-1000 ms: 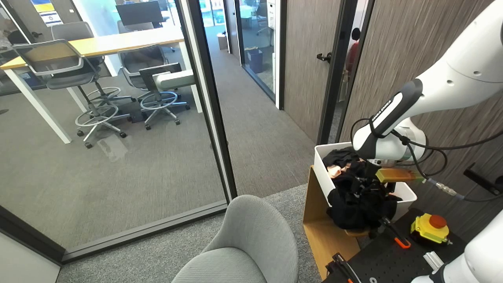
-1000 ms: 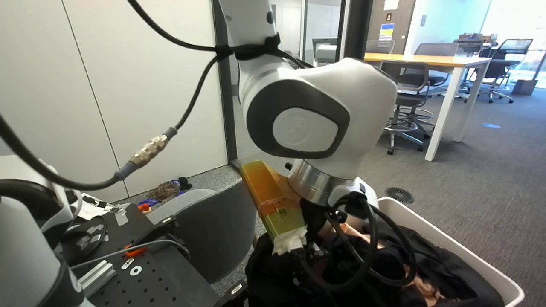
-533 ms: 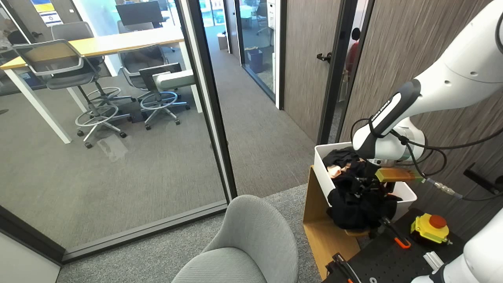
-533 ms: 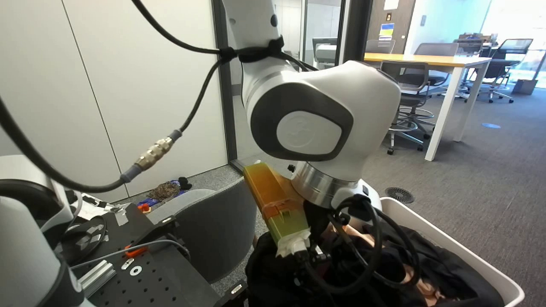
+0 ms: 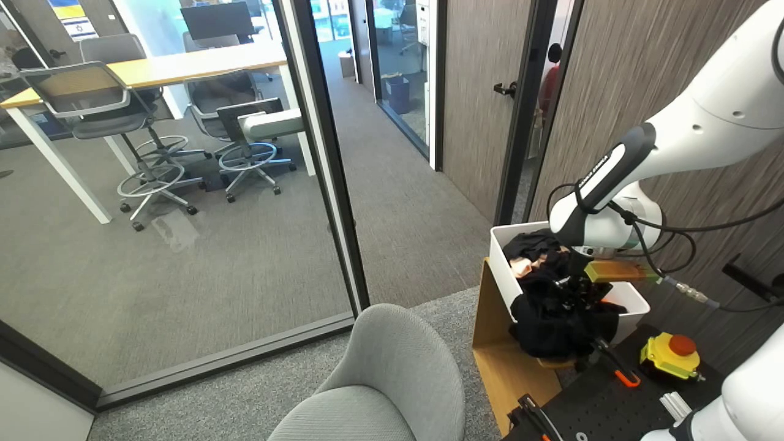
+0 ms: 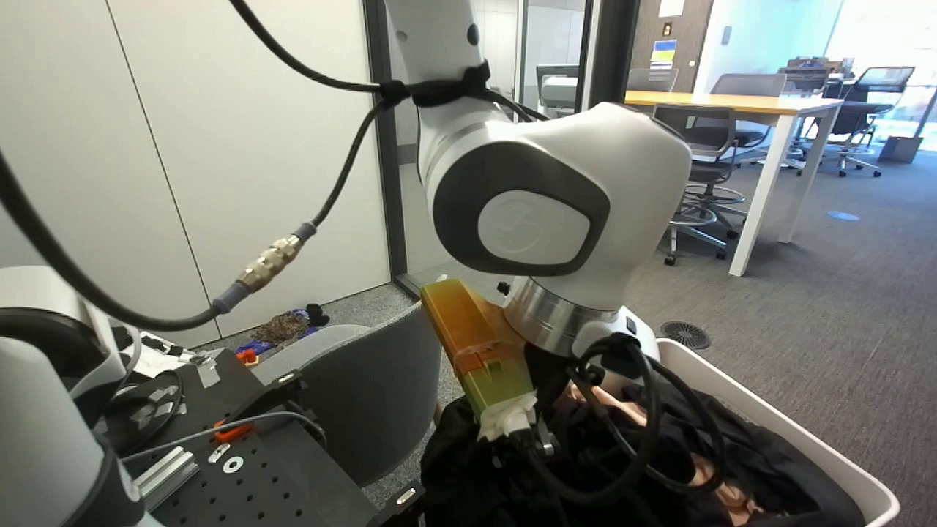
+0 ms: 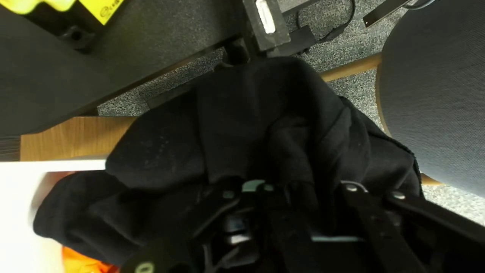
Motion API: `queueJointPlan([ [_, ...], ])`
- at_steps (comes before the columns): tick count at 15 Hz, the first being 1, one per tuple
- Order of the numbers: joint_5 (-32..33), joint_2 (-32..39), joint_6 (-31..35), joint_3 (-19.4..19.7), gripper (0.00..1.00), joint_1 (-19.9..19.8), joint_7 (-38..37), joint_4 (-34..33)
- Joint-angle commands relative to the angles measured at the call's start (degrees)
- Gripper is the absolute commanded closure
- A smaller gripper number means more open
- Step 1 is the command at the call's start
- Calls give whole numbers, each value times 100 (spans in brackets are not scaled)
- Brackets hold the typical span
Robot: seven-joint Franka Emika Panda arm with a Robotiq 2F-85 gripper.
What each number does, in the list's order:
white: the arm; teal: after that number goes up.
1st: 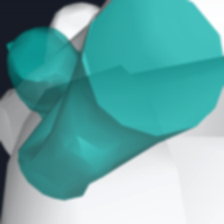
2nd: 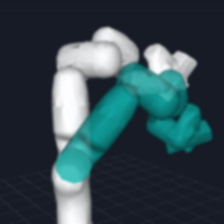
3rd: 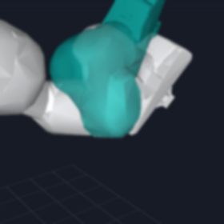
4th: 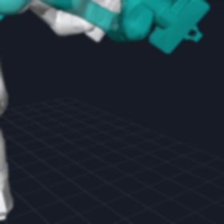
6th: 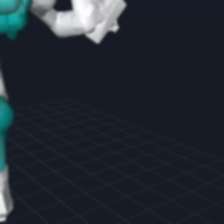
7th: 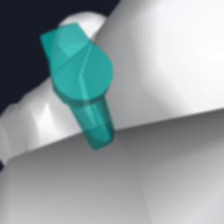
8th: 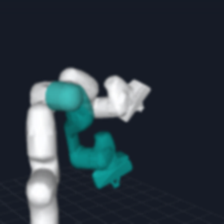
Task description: Hang the black shirt in the white basket on the back of the chair
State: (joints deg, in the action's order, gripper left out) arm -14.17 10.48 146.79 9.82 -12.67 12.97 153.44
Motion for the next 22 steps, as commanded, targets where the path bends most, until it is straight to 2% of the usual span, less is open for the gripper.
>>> queueJointPlan([
  [1,-283,66,105,-133,93,-143,249,-50],
  [2,-358,57,94,-150,95,-166,319,-51],
  [4,-535,52,84,-183,91,-212,487,-52],
  [8,-1102,-53,-35,-315,93,-342,1033,-54],
  [11,-1640,-513,-271,-458,93,-401,1625,-4],
  [13,-1700,-832,-320,-449,93,-304,1781,36],
  [17,-1045,-1875,-575,-363,93,62,1614,95],
  [19,-551,-2264,-890,-402,93,307,1468,-101],
  [22,-172,-2677,-1511,-487,93,778,1507,-564],
])
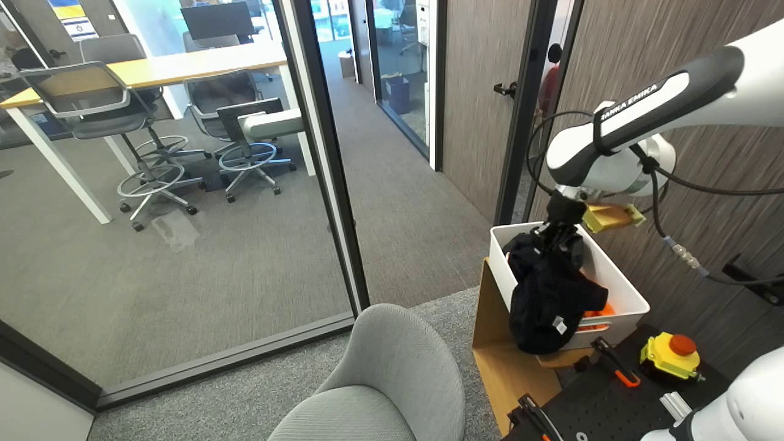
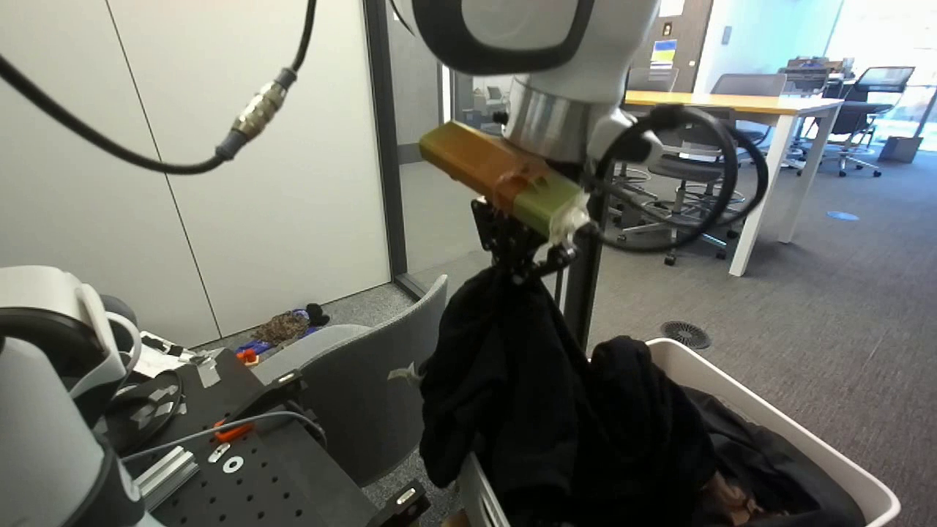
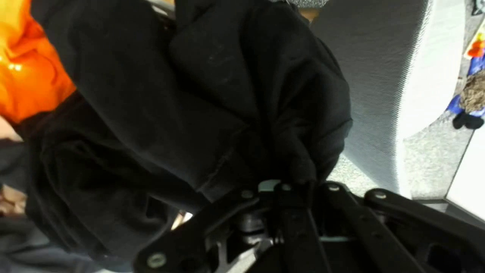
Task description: Hang the black shirt in the white basket on the back of the chair
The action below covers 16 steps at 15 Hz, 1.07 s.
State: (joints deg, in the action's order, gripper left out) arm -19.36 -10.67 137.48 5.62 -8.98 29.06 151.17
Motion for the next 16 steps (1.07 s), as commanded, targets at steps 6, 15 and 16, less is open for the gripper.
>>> queueJointPlan([
  [6,364,-809,-1548,-242,93,1414,426,-1418],
  [15,134,-224,-2210,-500,93,2184,1944,-2519],
  [16,124,-137,-2333,-571,93,2221,2048,-2687],
])
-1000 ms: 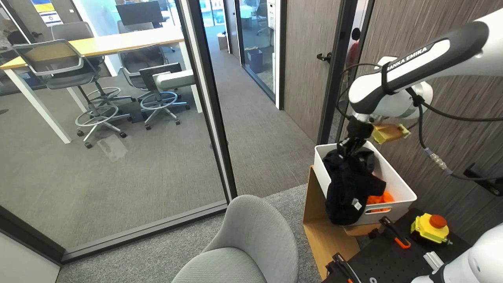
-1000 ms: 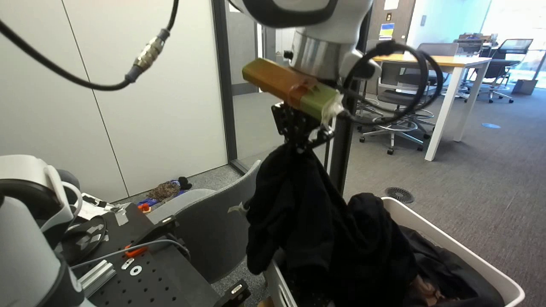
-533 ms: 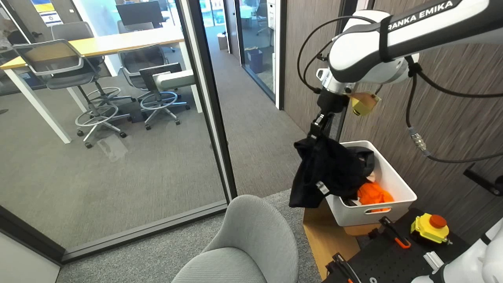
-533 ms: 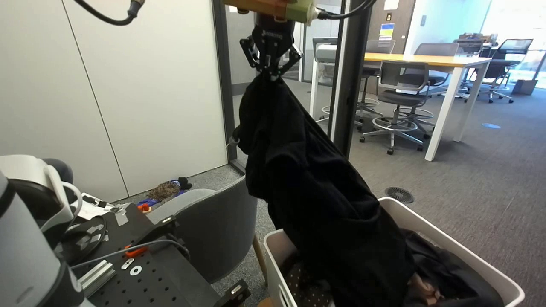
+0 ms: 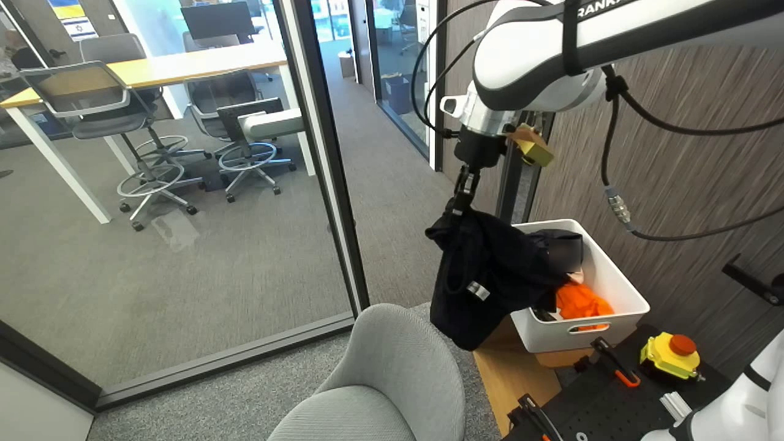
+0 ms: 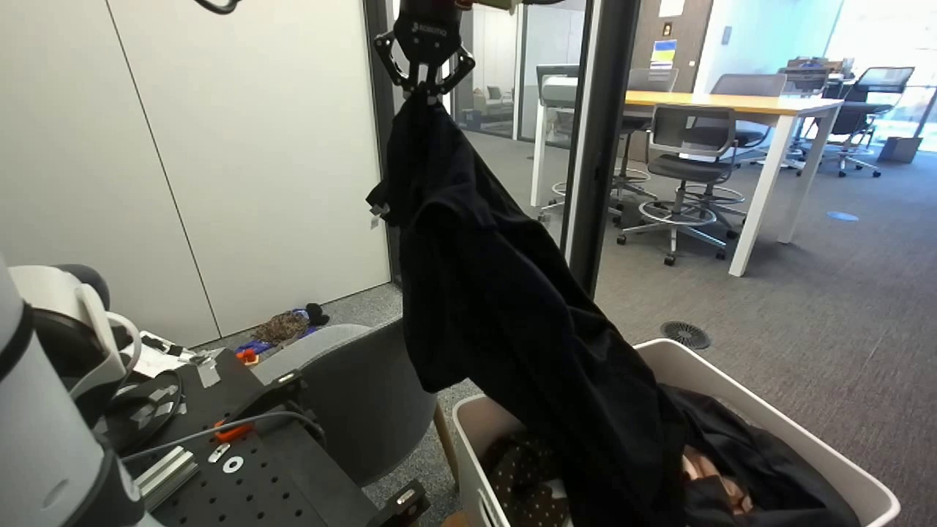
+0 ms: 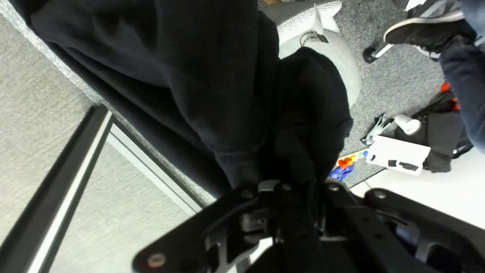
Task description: Hang the black shirt in the white basket on the back of the chair
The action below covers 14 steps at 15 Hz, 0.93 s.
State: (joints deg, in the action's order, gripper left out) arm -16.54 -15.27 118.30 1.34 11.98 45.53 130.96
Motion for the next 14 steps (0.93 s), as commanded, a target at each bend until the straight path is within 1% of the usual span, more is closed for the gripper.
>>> queueJointPlan([
  [1,-185,427,-513,-200,93,148,506,-833],
  [6,-315,997,-967,-597,93,218,867,-1666],
  [10,-236,1576,-1267,-979,93,244,842,-2402],
  [14,-117,2009,-1527,-1286,92,222,712,-3160],
])
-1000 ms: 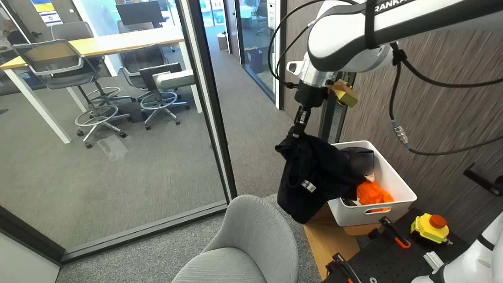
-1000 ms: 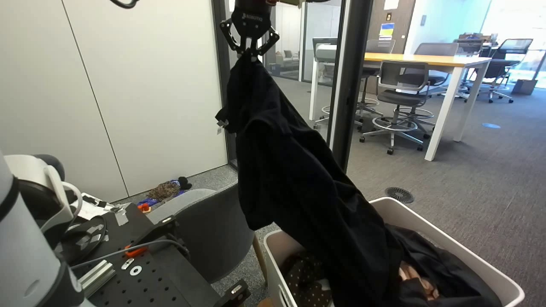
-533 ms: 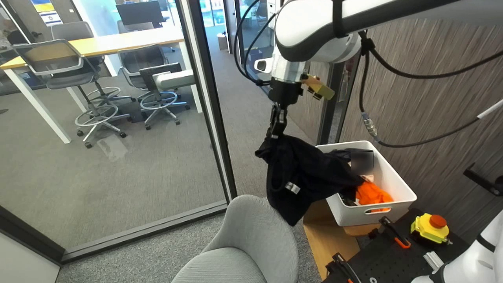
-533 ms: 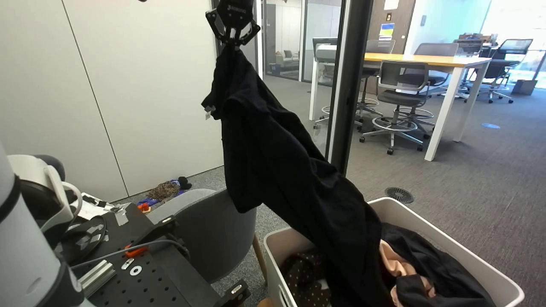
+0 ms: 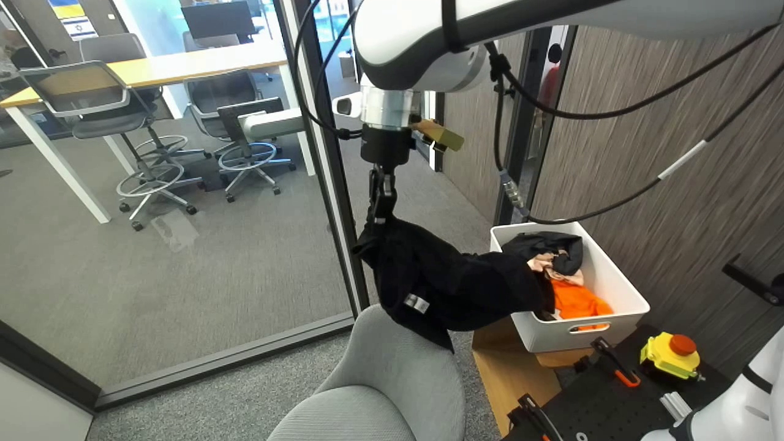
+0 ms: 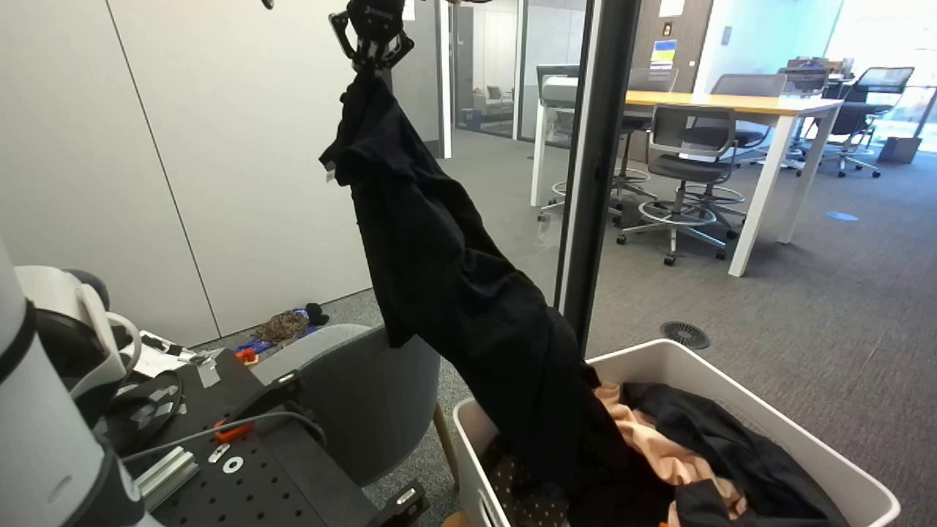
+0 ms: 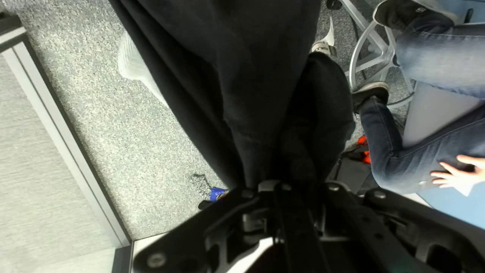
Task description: Hang the black shirt in the white basket on the back of the chair
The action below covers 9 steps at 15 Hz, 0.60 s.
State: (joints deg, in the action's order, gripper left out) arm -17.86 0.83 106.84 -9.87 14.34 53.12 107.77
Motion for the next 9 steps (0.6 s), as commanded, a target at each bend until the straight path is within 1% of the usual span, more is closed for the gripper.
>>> queueJointPlan([
  [1,17,480,-416,-214,92,-27,-33,-975],
  [5,-102,836,-681,-325,92,-64,35,-1490],
  [7,-12,971,-642,-357,93,-57,-9,-1582],
  [9,-84,1168,-646,-360,93,-116,82,-1628],
])
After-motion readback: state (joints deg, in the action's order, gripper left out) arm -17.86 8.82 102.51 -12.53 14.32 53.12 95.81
